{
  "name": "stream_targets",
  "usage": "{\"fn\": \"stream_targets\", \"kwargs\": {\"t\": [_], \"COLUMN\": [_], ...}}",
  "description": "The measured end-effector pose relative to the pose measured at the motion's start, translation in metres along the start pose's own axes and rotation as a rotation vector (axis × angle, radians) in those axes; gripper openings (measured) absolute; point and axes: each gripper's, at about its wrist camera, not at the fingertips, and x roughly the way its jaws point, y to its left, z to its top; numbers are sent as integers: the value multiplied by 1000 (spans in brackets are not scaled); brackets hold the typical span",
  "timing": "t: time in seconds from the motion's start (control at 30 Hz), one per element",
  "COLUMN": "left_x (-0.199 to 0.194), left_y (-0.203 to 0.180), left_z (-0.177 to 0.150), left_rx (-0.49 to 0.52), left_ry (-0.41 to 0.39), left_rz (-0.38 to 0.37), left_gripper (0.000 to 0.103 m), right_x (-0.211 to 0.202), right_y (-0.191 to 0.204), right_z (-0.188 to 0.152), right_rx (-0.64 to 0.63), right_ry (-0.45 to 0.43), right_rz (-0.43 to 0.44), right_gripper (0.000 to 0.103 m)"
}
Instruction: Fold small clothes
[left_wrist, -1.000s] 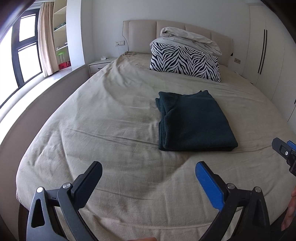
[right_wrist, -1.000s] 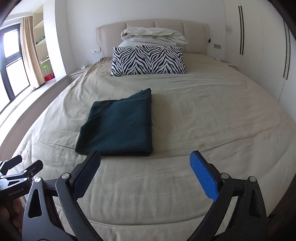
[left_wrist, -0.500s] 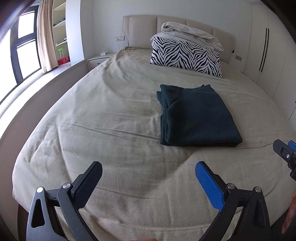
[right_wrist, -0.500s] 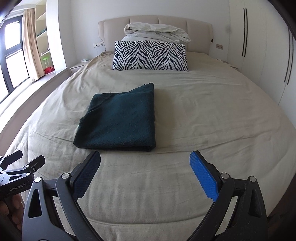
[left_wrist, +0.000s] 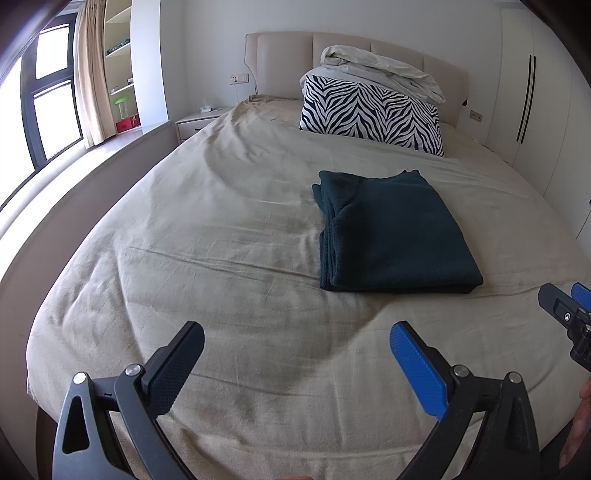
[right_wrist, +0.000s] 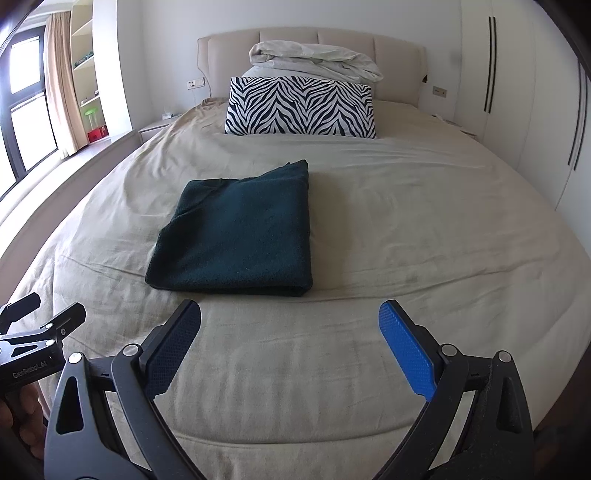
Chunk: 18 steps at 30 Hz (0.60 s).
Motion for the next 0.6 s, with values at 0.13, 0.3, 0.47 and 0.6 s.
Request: {"fn": "stream_targets", "kwargs": {"t": [0.13, 0.3, 0.47, 0.6], "left_x": [-1, -4, -5, -5], "left_y": [-1, -3, -3, -4], "left_z": [0, 0, 0, 0], "left_rx": [2, 7, 7, 7], "left_ry": [-1, -2, -3, -2], "left_rz": [0, 1, 1, 1], "left_gripper": [103, 103, 103, 103], "right_x": [0, 0, 0, 0], "right_y": [0, 0, 0, -1], "right_z": [0, 0, 0, 0], "right_rx": [0, 0, 0, 0], "right_ry": [0, 1, 0, 0], "right_rz": [0, 0, -1, 0], "right_gripper": [99, 99, 99, 99]}}
